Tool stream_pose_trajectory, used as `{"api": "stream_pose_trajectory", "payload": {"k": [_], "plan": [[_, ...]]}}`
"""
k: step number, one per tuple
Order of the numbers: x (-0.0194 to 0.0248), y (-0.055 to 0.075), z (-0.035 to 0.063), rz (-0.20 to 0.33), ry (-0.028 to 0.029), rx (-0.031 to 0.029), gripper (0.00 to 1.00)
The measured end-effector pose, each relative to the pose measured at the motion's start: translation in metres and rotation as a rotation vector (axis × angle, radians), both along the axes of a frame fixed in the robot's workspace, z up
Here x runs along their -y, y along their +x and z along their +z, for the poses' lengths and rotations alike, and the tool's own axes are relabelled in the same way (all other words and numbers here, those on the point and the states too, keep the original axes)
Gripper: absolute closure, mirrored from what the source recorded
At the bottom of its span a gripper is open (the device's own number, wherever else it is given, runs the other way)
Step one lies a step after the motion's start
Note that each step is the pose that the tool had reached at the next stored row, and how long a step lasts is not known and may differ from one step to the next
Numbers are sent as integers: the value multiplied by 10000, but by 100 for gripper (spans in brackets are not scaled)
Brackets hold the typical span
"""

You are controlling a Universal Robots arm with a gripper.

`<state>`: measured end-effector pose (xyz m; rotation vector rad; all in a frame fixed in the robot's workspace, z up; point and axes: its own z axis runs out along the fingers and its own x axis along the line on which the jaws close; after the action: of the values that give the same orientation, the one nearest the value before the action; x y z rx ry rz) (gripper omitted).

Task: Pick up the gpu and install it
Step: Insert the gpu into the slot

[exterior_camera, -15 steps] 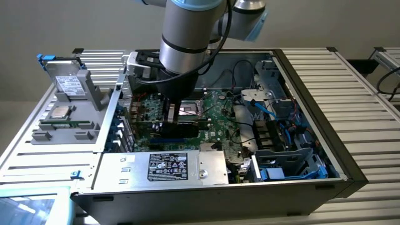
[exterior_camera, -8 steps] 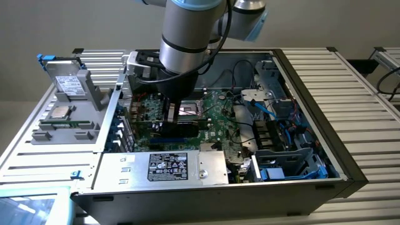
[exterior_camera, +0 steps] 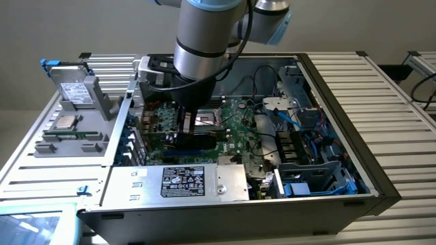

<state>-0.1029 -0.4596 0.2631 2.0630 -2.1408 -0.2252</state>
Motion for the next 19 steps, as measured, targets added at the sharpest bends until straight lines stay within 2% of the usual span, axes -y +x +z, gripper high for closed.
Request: {"api": "stream_pose_trajectory", "payload": {"k": [4,15,19], "plan": [[-23,-9,0,0,1,0,72],[-28,-22,-2,37,1,-8,72],[-38,-40,-2,37,1,-34,72]]}}
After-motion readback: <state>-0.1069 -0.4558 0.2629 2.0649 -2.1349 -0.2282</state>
